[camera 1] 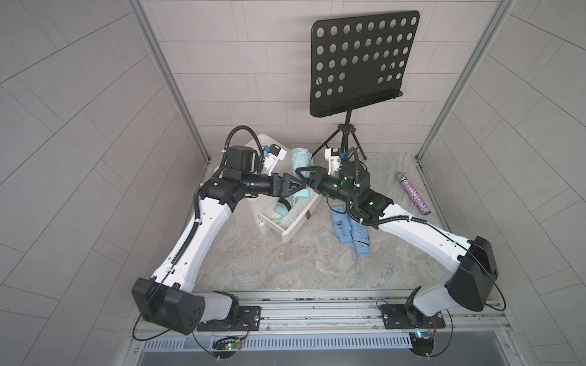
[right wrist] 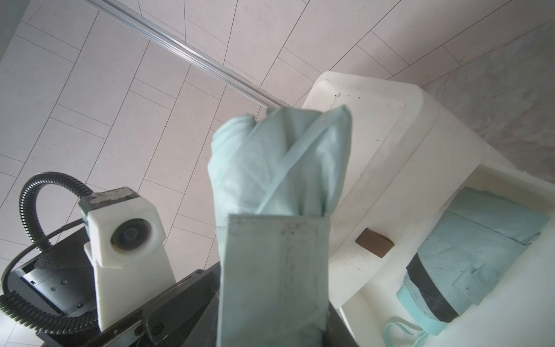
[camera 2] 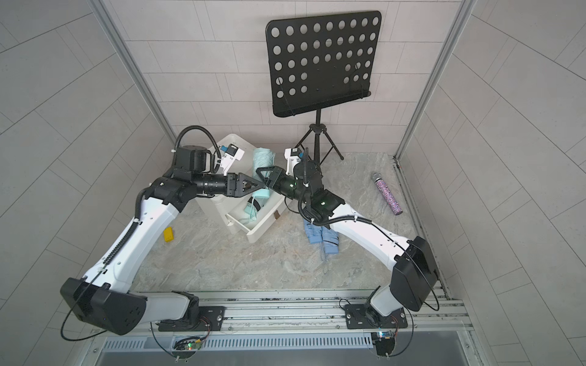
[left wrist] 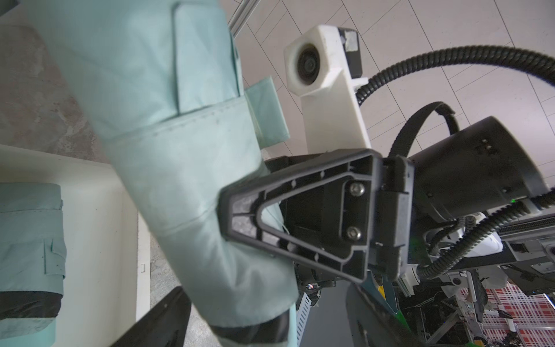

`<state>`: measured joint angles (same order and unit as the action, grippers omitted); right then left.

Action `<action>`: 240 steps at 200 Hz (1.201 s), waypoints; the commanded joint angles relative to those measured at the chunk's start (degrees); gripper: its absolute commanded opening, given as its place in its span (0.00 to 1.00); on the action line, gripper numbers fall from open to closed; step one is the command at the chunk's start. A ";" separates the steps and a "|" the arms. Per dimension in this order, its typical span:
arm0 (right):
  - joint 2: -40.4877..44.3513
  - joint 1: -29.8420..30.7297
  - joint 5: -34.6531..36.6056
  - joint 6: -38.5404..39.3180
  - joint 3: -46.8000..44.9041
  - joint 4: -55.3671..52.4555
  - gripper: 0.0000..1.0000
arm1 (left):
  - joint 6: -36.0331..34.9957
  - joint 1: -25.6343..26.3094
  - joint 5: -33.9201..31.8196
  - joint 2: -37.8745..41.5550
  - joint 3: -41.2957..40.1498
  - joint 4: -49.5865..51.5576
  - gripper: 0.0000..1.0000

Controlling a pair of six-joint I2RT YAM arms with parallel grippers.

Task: Place the umbrella in the drawer by color
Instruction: Pick up the umbrella from the center of the board.

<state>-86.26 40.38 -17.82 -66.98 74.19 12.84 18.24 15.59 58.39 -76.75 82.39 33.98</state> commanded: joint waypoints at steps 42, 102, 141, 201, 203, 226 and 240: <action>1.10 -0.13 -1.06 -2.89 0.34 8.89 0.20 | 1.05 1.32 -0.03 -0.22 -1.79 -3.22 0.78; 0.48 0.22 -2.11 -4.57 -0.23 11.09 0.20 | 2.11 1.61 0.05 -0.99 -1.88 -5.05 0.71; 0.25 0.93 -2.48 -5.09 -1.89 12.58 0.21 | 3.29 1.66 2.13 -1.56 -1.84 -6.38 0.53; 0.40 0.84 -2.97 -4.75 -3.18 12.53 0.33 | 2.90 1.63 5.05 -0.26 -1.88 -6.54 0.23; 0.46 0.80 -2.95 -4.79 -3.18 12.38 0.33 | 2.93 1.59 5.06 -0.20 -1.88 -6.48 0.22; 0.91 0.58 -2.77 -4.13 -3.57 11.68 0.44 | 2.66 1.51 5.15 0.41 -1.81 -6.12 0.15; 1.53 0.03 -2.67 -4.01 -4.24 11.52 0.53 | 2.50 1.33 5.16 0.80 -1.71 -5.86 0.13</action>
<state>-86.48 40.56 -18.98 -70.24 70.74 21.71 22.61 16.56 59.92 -78.15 80.36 30.61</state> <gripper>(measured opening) 0.485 0.366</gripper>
